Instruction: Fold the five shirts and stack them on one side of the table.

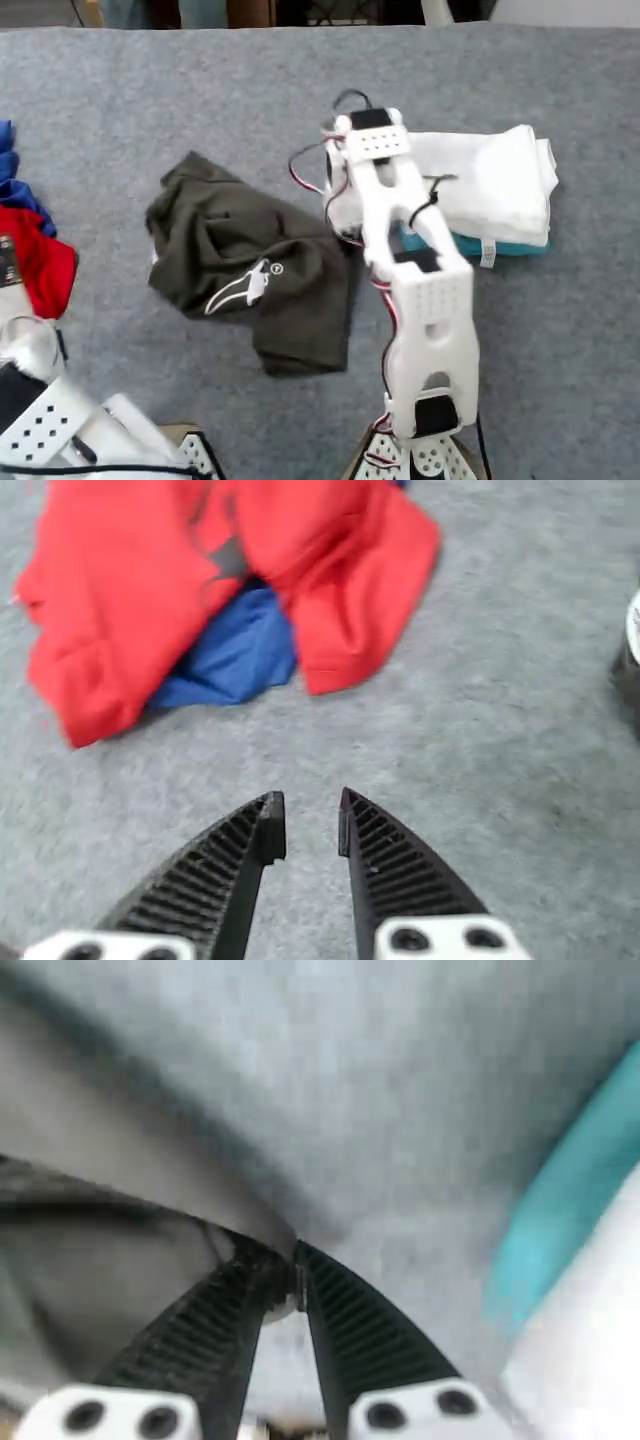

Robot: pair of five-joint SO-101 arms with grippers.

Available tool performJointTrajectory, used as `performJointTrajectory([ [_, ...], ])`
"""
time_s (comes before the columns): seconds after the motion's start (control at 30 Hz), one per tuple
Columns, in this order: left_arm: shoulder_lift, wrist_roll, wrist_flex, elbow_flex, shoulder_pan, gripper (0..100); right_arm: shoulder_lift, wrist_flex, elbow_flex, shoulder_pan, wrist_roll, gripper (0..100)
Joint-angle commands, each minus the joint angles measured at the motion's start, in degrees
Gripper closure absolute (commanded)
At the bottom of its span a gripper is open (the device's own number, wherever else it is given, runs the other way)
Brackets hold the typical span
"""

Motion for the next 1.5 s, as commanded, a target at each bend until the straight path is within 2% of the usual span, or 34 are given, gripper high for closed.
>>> performJointTrajectory([
  [0.0,0.00,1.67,0.79,-0.13,5.05,88,-9.27,-0.26,16.13,1.41,1.05,98.4],
  [0.1,0.09,3.96,0.79,-0.13,7.34,88,-15.60,-1.49,28.26,0.26,2.11,98.4],
  [0.27,0.09,4.75,0.53,0.22,9.10,88,-28.35,-6.42,44.79,-6.51,2.20,98.4],
  [0.43,0.09,4.48,0.44,0.48,9.10,88,-40.92,-3.96,46.55,-11.60,2.29,97.6],
  [0.57,0.09,4.40,0.70,0.40,9.01,88,-45.49,0.53,40.40,-12.84,4.84,87.8],
  [0.73,0.09,2.99,0.97,-0.04,8.57,88,-44.53,0.26,33.10,-9.93,7.03,76.1],
  [0.9,0.00,0.70,3.43,-0.04,8.57,88,-40.04,0.00,20.53,-7.91,7.03,79.0],
  [1.13,0.00,0.79,3.78,-0.13,8.57,88,-21.32,-2.55,1.36,-15.03,7.03,95.1],
  [1.3,0.00,0.79,4.66,0.04,8.57,88,-5.67,-2.37,-13.23,-18.99,7.03,95.2],
  [1.47,0.00,0.79,4.66,0.22,8.57,88,8.04,-1.49,-28.70,-20.04,9.85,95.1],
])
